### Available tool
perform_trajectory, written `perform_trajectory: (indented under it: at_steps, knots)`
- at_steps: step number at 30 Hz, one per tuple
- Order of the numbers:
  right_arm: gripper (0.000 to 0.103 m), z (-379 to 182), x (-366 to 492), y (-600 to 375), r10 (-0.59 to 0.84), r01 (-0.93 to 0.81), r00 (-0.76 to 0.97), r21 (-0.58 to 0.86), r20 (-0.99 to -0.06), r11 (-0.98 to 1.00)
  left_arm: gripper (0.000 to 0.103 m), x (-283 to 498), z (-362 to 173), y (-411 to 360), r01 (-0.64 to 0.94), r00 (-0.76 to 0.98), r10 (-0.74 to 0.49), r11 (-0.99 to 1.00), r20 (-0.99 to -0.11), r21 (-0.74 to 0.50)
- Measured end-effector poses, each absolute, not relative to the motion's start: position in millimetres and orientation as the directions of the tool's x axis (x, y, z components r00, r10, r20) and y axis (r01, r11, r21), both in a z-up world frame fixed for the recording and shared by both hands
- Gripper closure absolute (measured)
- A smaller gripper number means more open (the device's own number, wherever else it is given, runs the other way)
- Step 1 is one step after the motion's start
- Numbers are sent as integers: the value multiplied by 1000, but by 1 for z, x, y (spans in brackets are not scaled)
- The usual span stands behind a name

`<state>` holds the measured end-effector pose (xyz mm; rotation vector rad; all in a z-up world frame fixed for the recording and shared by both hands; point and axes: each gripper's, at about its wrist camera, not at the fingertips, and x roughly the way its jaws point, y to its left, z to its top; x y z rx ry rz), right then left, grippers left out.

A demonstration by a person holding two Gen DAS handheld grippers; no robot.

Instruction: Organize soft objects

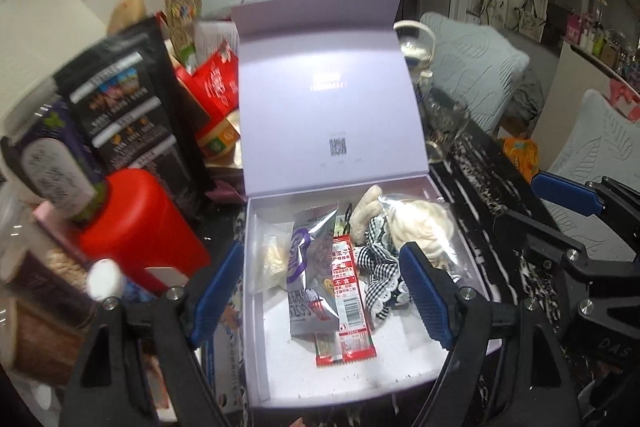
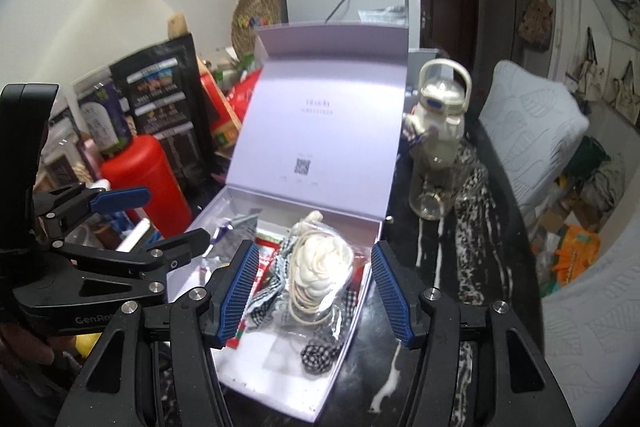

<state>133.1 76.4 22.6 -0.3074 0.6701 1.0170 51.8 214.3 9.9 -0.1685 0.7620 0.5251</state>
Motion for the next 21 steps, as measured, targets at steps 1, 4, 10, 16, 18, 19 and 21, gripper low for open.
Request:
perform_trajectory:
  at_steps: [1,4,10,16,18,19,21]
  knots:
    - [44,27,128,72,686,-861,357,62,-635,505,23,47,15,211,-511,610,395,859,-686,40]
    - [44,40,113,60,703,-864,372,51,-607,501,23,31,29,201,-508,633,405,860,-660,40]
    - [44,63,81,31,736,-863,407,37,-541,504,23,-9,56,175,-507,683,436,860,-585,49]
    - [41,78,50,0,751,-856,438,26,-493,517,23,-50,72,147,-491,733,436,871,-523,39]
    - [41,81,41,-8,752,-853,445,26,-487,521,23,-62,75,137,-487,741,437,872,-509,40]
    - [41,81,34,-14,752,-853,446,26,-485,522,23,-68,75,133,-484,746,437,874,-503,41]
    - [37,81,23,-24,752,-850,454,23,-479,527,23,-79,76,124,-481,752,439,875,-491,44]
